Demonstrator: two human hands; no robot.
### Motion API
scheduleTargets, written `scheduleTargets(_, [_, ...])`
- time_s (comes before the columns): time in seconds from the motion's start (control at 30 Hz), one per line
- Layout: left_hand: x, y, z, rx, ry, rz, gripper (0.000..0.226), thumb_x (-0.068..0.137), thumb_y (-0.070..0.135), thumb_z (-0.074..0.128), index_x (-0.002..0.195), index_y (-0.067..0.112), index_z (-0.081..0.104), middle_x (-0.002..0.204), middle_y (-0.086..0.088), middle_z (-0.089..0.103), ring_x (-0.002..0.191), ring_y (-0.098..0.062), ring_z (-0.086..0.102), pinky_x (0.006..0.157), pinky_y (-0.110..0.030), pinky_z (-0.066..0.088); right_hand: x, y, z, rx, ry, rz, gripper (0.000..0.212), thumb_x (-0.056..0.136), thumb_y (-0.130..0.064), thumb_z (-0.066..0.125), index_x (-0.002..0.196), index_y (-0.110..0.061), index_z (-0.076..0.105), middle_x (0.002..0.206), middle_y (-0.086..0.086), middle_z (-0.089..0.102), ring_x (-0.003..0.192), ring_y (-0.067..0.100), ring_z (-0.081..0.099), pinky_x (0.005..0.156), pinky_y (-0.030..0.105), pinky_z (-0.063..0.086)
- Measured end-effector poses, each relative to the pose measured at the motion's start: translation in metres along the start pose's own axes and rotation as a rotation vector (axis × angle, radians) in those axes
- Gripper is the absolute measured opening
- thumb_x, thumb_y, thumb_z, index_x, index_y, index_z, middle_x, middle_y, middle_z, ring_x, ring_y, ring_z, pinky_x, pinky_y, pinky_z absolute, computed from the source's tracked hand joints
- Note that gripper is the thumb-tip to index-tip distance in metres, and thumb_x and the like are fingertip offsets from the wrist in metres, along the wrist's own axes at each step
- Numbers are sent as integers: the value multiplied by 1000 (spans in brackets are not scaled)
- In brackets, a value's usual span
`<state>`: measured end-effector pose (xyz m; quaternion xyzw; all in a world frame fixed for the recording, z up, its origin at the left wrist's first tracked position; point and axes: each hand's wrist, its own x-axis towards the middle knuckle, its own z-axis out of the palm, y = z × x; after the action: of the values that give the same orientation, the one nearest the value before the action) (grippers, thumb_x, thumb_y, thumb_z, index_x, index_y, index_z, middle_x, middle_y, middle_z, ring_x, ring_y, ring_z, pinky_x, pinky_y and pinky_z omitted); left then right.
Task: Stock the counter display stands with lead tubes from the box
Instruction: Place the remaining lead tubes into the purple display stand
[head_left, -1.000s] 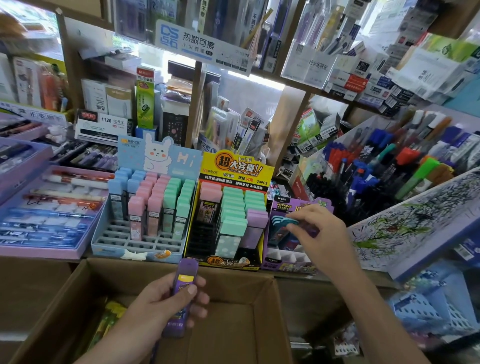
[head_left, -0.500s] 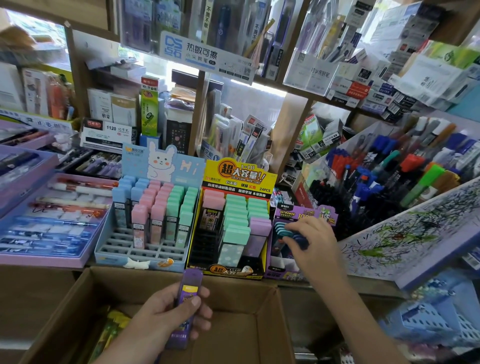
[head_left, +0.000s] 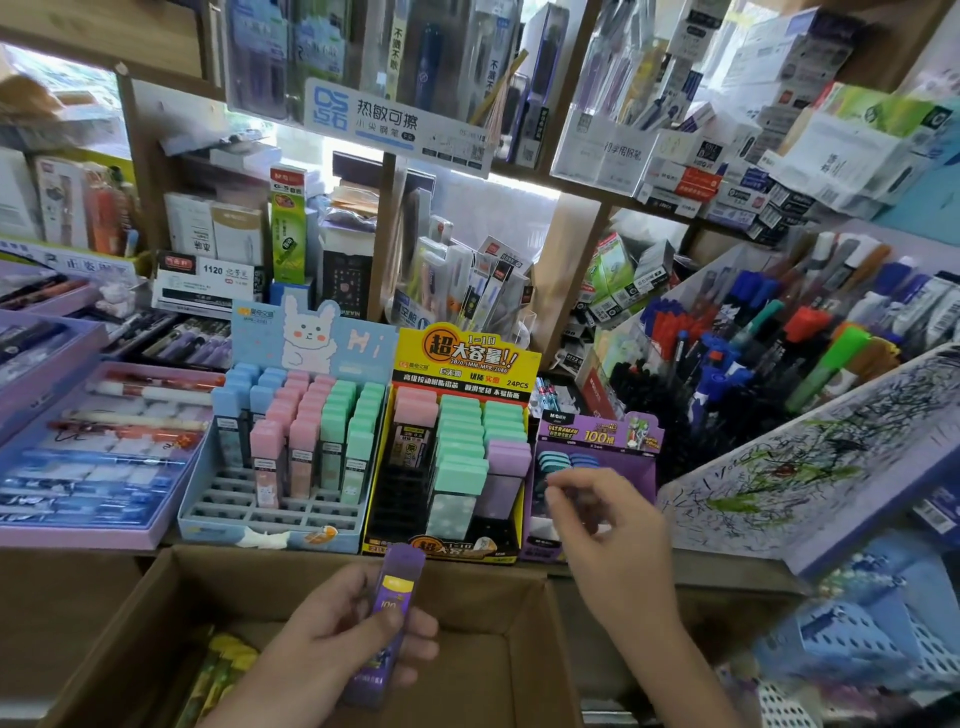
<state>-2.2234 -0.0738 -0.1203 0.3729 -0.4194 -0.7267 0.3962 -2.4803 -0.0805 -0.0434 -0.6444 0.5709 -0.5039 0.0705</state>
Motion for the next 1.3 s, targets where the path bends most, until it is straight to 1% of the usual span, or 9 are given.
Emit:
scheduleTargets(0.17, [-3,10,15,80,19,110,15,82,13,74,97,12,75,93,-10,73,95,-37,75,76,-44,63,-23,-14,8,233,-156,191,24,96,-11,70,97,-34,77,84,-9,77,80,10,73,68,20,57])
scheduleTargets(0.37, [-6,14,27,111,-1,150,16,79,13,76,95,11,76,87,-8,69,87,-31,75,78,-42,64,-36,-24,16,387,-321,334,11,97,-17,71,101,-23,78,85,3,77,69,10,69,63,17,52])
scheduleTargets(0.5, [-8,13,34,166,-25,159,19,80,8,75,98,9,77,85,-11,70,81,-27,74,75,-37,63,-43,-25,23,481,-372,381,16,90,-14,80,103,-22,79,93,9,78,79,17,69,75,43,59])
scheduleTargets(0.6, [-10,15,36,323,-66,190,20,85,12,74,104,7,74,88,-13,75,80,-18,71,77,-24,58,-44,-22,19,489,-404,354,20,89,-12,79,100,-28,79,90,8,79,76,15,70,71,35,60])
scheduleTargets(0.7, [-8,14,30,453,18,201,12,90,8,72,101,10,75,90,-16,76,81,-15,69,76,-19,54,-38,-17,4,450,-371,320,20,91,-10,77,99,-28,79,88,5,78,72,13,69,67,23,56])
scheduleTargets(0.77, [-6,12,22,500,82,187,13,91,4,71,99,13,75,87,-16,76,81,-19,71,78,-22,56,-30,-12,-11,426,-307,288,22,91,-4,75,97,-25,79,88,6,78,75,15,71,66,21,56])
scheduleTargets(0.9, [-5,12,3,638,175,139,16,91,7,73,98,21,76,91,-6,77,88,-14,72,87,-29,54,-12,3,-50,345,-146,223,24,90,3,71,95,-19,78,86,4,78,75,12,72,65,17,56])
scheduleTargets(1.1, [-5,12,-25,742,276,52,15,90,11,75,94,25,77,89,10,78,90,-7,71,78,-21,48,14,37,-91,180,39,210,19,92,3,69,100,-13,76,83,3,76,72,17,72,65,24,61])
scheduleTargets(1.3, [-5,12,-50,920,304,-71,13,87,30,78,91,41,73,92,15,76,94,-3,68,79,-26,51,32,59,-90,116,62,168,21,94,3,68,102,-14,75,86,1,77,78,20,75,73,25,62])
